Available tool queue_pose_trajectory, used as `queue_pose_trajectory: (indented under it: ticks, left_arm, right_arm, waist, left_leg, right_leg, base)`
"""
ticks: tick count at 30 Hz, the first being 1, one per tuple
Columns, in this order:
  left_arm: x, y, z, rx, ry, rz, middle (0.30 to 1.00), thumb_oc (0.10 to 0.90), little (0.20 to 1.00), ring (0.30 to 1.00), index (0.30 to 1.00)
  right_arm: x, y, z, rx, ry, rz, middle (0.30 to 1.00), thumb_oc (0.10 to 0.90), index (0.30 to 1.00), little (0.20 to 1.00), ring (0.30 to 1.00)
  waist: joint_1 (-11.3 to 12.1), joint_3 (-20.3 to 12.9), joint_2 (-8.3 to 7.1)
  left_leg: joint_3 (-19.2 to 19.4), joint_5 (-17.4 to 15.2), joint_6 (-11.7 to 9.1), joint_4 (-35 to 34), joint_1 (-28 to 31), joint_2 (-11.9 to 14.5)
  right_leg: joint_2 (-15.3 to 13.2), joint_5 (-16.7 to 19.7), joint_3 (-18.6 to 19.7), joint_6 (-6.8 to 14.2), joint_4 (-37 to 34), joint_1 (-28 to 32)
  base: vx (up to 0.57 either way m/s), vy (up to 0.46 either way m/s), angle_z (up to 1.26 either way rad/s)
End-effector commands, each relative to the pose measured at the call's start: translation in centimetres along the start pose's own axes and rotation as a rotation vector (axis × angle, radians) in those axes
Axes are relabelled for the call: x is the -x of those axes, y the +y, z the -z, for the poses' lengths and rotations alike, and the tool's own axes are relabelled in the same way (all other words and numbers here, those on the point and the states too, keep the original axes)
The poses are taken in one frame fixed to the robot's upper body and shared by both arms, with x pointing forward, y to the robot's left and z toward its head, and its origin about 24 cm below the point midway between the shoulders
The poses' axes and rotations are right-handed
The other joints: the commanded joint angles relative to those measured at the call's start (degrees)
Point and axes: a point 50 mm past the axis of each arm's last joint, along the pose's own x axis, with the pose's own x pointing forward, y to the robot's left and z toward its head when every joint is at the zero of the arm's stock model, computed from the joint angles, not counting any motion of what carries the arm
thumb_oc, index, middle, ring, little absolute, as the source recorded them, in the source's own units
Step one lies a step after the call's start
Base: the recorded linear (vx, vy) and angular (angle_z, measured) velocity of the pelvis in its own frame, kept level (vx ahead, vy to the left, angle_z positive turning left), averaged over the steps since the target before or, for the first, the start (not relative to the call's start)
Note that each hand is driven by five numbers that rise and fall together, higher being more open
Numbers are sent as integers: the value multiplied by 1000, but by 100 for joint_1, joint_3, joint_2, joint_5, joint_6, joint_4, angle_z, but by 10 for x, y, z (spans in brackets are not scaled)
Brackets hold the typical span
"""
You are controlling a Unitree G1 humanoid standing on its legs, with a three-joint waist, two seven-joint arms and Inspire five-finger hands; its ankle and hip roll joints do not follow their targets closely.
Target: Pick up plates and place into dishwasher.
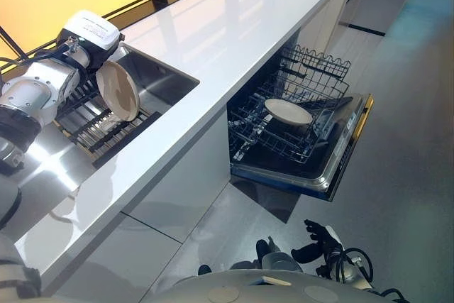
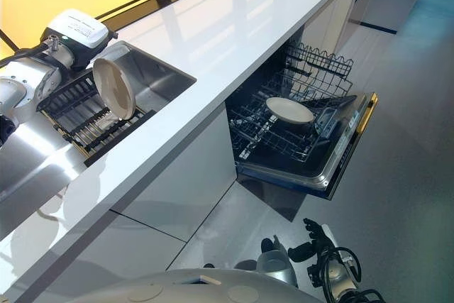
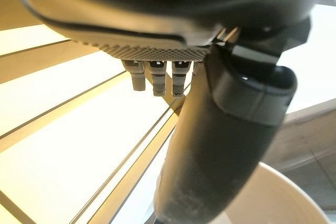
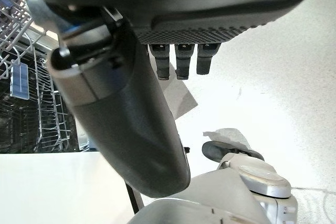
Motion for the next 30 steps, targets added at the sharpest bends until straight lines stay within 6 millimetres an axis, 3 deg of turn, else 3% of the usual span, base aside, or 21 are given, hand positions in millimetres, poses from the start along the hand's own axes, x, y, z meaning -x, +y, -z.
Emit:
queue_pose_trajectory:
  ticks: [1, 13, 20, 30]
  left_arm:
    - [5, 36, 54, 32, 260, -144, 900, 800, 900, 900, 900]
    - [-6, 20, 38, 29, 239, -30, 900, 800, 900, 900, 900]
    - [-8, 3, 33, -37, 264, 166, 900, 800, 900, 900, 900]
    - [-3, -28, 42, -151, 379, 498, 900, 800, 900, 900, 900]
  right_arm:
    - [-7, -32, -20, 49, -90, 86, 900, 800, 900, 900, 900]
    - [-6, -26, -15, 87, -68, 31, 900, 800, 900, 900, 900]
    - [-7, -29, -16, 99, -70, 35, 900, 800, 900, 900, 900]
    - [-10, -35, -24, 111, -84, 41, 900, 800, 900, 900, 900]
  waist:
    - [-142, 11, 246]
    - [-282, 135, 243]
    - [-332, 207, 276]
    - [-401, 278, 286]
  left_leg:
    - [-138, -1122, 603, 631, -248, -629]
    - [-108, -1162, 635, 737, -295, -647]
    - [-132, -1172, 644, 778, -324, -670]
    - [-142, -1189, 645, 840, -338, -680]
  right_leg:
    - [110, -182, -46, 587, 720, -671]
    - [145, -113, 63, 597, 844, -851]
    - [148, -64, 82, 585, 885, -932]
    - [181, -45, 97, 572, 891, -963]
  base:
    - [42, 9, -2]
    - [44, 9, -6]
    - [21, 12, -8]
    - [6, -1, -6]
